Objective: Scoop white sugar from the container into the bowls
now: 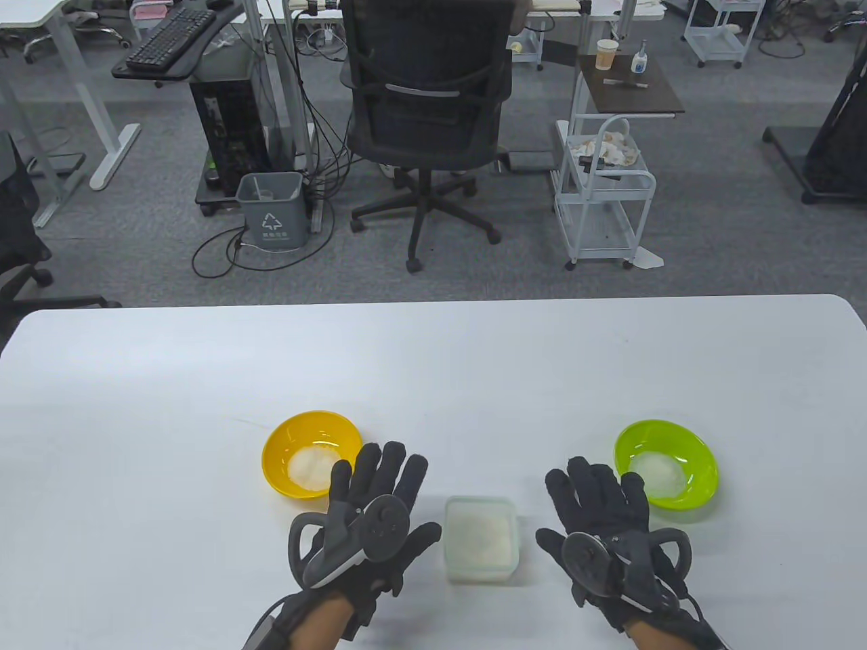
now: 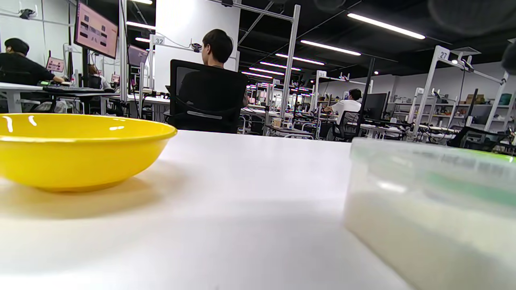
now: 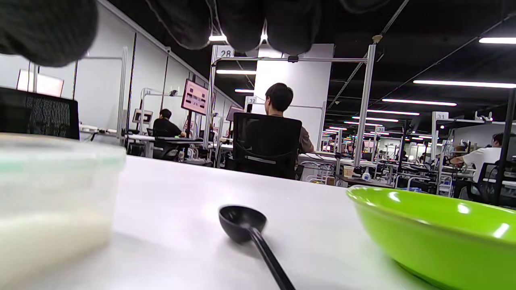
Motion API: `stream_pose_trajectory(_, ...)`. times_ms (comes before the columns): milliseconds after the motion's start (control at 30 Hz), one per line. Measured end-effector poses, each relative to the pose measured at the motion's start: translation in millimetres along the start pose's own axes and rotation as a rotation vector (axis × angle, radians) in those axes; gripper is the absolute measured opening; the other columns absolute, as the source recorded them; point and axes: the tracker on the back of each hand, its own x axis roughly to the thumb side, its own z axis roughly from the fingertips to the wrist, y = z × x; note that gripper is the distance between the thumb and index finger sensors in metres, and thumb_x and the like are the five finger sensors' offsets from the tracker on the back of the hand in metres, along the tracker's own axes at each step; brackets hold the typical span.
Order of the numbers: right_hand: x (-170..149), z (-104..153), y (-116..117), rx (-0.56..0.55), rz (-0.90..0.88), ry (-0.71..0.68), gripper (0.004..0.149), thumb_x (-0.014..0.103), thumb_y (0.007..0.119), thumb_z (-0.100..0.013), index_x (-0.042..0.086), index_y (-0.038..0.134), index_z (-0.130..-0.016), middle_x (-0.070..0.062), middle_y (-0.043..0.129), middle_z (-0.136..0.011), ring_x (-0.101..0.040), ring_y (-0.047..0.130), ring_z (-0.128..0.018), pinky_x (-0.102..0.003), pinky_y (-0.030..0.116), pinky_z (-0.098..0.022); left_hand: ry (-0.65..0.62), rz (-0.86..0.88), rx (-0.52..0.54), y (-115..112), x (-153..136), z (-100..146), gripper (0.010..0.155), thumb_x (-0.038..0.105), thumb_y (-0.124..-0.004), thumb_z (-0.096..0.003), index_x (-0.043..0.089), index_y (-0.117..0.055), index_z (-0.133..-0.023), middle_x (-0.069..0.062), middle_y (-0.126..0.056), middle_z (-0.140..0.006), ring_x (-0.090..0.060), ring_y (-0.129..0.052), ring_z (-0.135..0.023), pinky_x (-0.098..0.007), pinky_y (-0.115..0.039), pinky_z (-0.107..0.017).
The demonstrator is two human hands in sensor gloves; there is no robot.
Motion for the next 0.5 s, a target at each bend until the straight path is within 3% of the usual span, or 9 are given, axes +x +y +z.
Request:
stream_pose_trajectory(133,-1.8,2.0,12.6,0.049,0.017,0.001,0.083,0.070,0.067,-0.043,0.035,0.037,-0.111,-0.010,0.029,-0.122,-0.041,0.037,-0.115,-0.067,0.031,-0.079,-0.015,-0.070,-0.013,-16.8,0.4,1.9,0.091,0.077,-0.062,-0.0369,0.050,-0.018,-0.111,0.010,-0.009,-0.123,-0.030,-0.016,-0.121,-0.059,-0.011,-0.080)
stream_pose_trajectory(500,-4.2,5.6,15.7,0.077,-0.044,0.030,0.084,0.072,0.066,-0.042,0.035,0.036,-0.111,-0.011,0.027,-0.122,-0.041,0.032,-0.116,-0.068,0.029,-0.079,-0.005,-0.072,-0.080,-33.9,-4.4,4.6,0.089,0.076,-0.063,-0.0371,0.049,-0.022,-0.112,0.011,-0.014,-0.124,-0.030,-0.020,-0.121,-0.059,-0.012,-0.081)
